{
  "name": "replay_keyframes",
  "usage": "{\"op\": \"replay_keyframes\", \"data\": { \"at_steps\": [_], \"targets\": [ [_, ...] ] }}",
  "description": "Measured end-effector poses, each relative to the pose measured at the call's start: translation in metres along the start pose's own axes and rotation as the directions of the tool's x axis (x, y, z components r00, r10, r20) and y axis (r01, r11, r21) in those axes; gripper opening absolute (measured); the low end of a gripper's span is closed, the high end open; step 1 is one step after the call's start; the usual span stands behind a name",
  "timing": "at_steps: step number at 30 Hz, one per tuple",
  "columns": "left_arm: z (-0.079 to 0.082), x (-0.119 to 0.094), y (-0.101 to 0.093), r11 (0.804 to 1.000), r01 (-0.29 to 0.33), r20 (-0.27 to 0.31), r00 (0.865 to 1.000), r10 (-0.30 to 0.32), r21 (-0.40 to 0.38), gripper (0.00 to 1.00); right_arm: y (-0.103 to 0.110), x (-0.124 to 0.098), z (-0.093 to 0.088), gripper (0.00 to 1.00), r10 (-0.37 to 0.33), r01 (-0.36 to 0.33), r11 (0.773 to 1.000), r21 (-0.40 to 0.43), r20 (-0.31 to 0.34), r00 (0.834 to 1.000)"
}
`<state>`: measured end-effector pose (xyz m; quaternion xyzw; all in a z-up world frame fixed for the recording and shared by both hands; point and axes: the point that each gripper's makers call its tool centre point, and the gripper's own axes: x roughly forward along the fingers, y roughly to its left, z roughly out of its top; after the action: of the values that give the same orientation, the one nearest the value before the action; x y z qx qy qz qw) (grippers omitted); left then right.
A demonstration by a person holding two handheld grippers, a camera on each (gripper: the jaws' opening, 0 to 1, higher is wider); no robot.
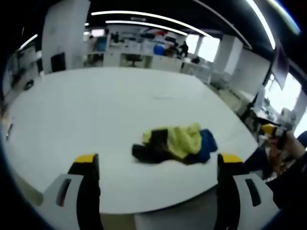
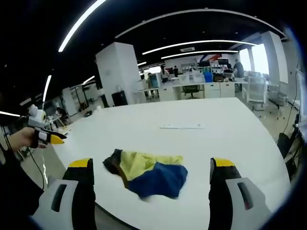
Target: Fold the garment on the visible template until the final outline fits inside the template.
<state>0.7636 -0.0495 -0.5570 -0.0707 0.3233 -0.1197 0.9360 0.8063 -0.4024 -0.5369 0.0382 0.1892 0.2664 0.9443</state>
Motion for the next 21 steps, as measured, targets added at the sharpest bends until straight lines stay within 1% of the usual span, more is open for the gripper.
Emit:
{"op": "replay_keyframes", "data": {
  "at_steps": [8,14,21],
  "targets": [
    [0.0017,-0.0031,0.0015,1.000,-0.004,0.008,1.000,0.004,0.001,0.98,0.0033,0.0021,0.0047,1.00,0.008,-0.008,1.000,-0.008,0.007,1.000],
    [-0.0022,-0.0048,0.0051,1.000,-0.012,0.001,1.000,0.012,-0.005,0.98,0.0046,0.0014,0.0015,1.00,0.009,-0.009,1.000,-0.004,0.001,1.000],
    [-0.0011,-0.0043,0.0056,1.000,-0.013,0.004,1.000,0.013,-0.005,0.98,0.0021,-0.0002,-0.0001,1.00,0.002,-0.002,1.000,-0.003,-0.002,1.000]
  ]
}}
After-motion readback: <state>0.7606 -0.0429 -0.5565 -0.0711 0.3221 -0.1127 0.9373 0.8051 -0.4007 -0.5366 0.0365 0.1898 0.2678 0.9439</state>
